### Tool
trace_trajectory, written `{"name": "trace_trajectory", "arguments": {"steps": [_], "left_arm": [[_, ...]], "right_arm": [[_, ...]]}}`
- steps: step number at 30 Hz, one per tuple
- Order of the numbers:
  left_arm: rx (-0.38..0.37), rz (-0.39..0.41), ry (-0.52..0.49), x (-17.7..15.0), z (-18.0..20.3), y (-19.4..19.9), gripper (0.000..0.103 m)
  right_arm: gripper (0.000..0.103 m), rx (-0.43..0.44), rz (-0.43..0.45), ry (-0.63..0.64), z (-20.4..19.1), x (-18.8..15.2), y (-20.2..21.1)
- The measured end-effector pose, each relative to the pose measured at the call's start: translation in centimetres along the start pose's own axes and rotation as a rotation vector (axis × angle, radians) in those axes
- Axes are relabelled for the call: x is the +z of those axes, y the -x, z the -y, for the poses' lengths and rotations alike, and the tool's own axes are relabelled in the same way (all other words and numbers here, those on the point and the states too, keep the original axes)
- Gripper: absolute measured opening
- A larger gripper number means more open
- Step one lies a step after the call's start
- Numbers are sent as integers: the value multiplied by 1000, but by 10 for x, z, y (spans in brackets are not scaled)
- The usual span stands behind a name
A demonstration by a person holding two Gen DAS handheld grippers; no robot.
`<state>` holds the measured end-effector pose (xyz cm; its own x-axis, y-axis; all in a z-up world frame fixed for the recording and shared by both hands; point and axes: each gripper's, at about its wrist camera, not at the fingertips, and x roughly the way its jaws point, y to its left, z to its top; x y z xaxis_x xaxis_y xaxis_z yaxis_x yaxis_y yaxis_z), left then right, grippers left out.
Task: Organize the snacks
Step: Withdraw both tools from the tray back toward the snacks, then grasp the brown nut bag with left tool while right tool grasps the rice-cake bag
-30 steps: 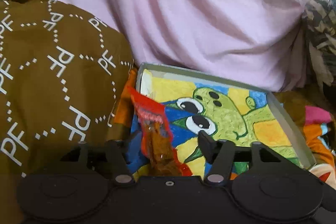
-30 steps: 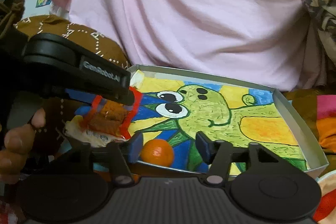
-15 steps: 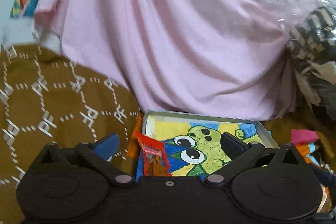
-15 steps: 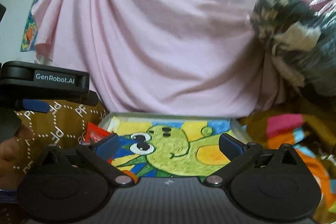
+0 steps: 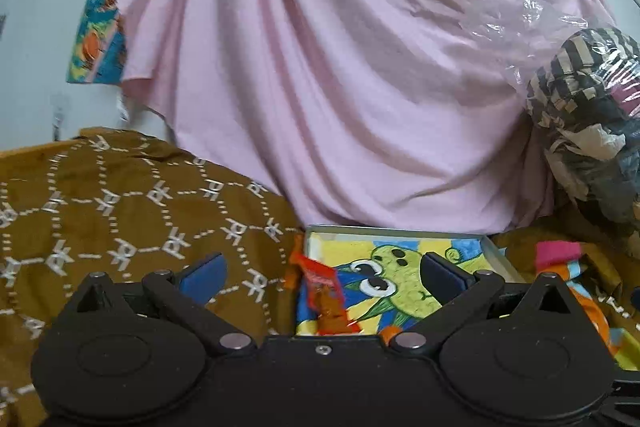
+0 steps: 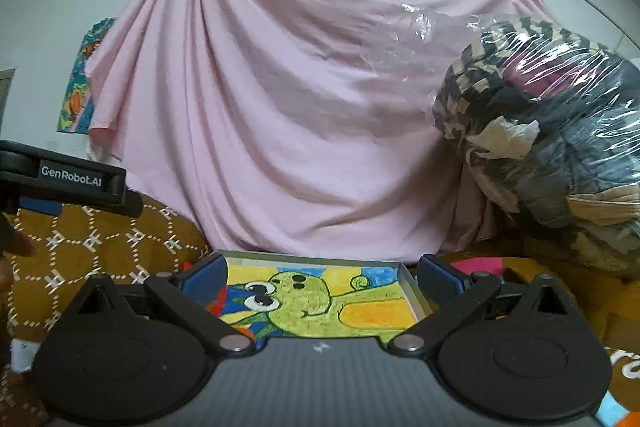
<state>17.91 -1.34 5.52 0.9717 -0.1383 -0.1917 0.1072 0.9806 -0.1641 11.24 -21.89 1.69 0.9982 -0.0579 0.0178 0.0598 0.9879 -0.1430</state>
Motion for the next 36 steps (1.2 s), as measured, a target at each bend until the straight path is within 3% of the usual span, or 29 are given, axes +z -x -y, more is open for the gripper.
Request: {"name": "trace_trajectory", "arguments": {"steps": [14, 24, 36], "left_arm": [[29, -6, -103, -31, -4, 89, 102], [19, -141, -197, -56, 0, 109, 102], [15, -310, -336, -80, 13, 93, 102]], "right_arm": [[103, 51, -96, -6, 2, -4, 71], [103, 96, -254, -32, -4, -17, 91], [103, 113, -386, -36, -5, -28, 82]]}}
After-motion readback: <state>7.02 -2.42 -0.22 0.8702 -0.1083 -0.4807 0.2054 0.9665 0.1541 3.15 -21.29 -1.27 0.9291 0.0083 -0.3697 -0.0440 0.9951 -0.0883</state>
